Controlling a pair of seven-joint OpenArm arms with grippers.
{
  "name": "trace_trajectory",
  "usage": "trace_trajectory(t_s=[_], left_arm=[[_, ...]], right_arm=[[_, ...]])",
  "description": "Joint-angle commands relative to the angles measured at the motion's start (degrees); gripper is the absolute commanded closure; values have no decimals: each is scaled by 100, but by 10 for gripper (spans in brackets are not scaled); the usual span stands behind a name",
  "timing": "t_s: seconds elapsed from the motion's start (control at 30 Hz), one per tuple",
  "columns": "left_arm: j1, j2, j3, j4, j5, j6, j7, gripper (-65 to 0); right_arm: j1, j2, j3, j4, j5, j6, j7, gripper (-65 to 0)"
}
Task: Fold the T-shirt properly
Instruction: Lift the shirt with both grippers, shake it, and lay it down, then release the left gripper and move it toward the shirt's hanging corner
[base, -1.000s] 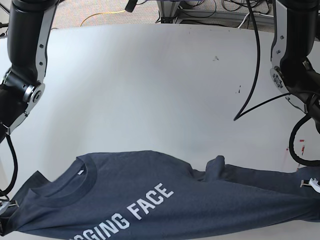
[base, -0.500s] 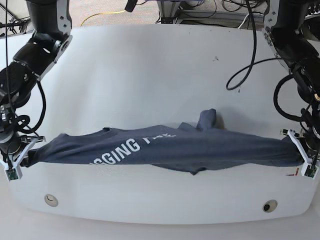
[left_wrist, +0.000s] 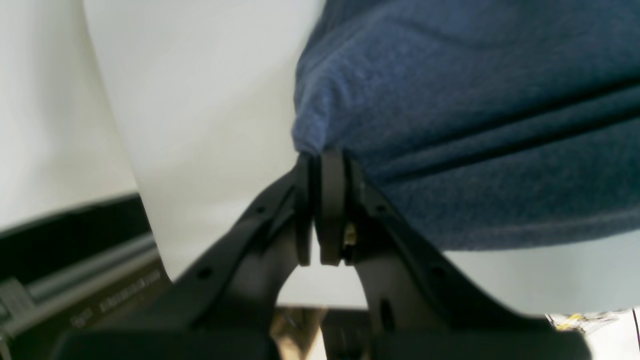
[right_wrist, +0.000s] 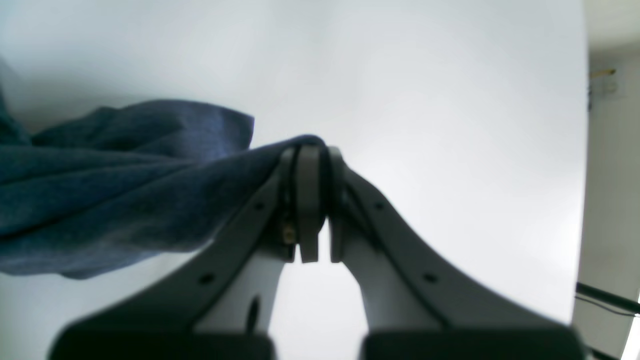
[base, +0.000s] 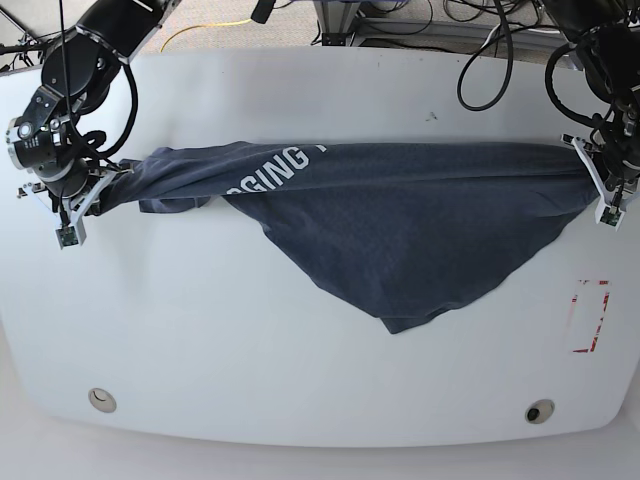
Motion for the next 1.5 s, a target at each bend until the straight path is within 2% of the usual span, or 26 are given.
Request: trace_trajectory(t_s=[0.0,0.13,0.2,0.27,0.37,0.47,0.63,0.93,1.03,1.07,1.2,1.3,1.37,1.47], left_arm=[[112,-26,-90,93,134,-3,-20,0],[429,-9,-64,84,134,-3,-20,0],[552,-17,33,84,126,-3,-20,-43],[640,-44,218,84,117,-3,-20,-128],[781,-44,394,84,126,-3,-20,-349],[798,-53,508,84,117,-3,-11,-471],[701,-176,657,322,-59,-3,-11,-457],[-670,-158,578,287,-630,-3,15,-458],[-1250,27,754,164,-674,-3,103,-463],[-1435,35,895,155,-692,-3,301,-464],[-1628,-9,1211,155,-1158,-3,301,-460],[-1690,-114,1220,120,-1044,-3,301,-460],[-1804,18,1255,93,-885,-3,301,-463],[-1980,185,1387,-250,-701,-3,-38,-464]], right_arm=[[-67,98,53,152,-102,-36,140,0],[-278,-140,185,161,-102,-36,140,0],[-287,-184,194,170,-111,-36,140,0],[-296,-192,194,205,-111,-36,140,0],[-392,-184,194,205,-111,-36,140,0],[-366,-184,167,205,-111,-36,140,0],[-419,-210,167,328,-111,-36,140,0],[-419,-219,194,319,-111,-36,140,0],[-419,-219,185,319,-111,-36,140,0],[-410,-219,176,319,-111,-36,140,0],[-375,-219,167,319,-111,-36,140,0],[-375,-219,159,319,-111,-36,140,0],[-375,-219,176,319,-111,-36,140,0],[-375,-219,194,319,-111,-36,140,0]])
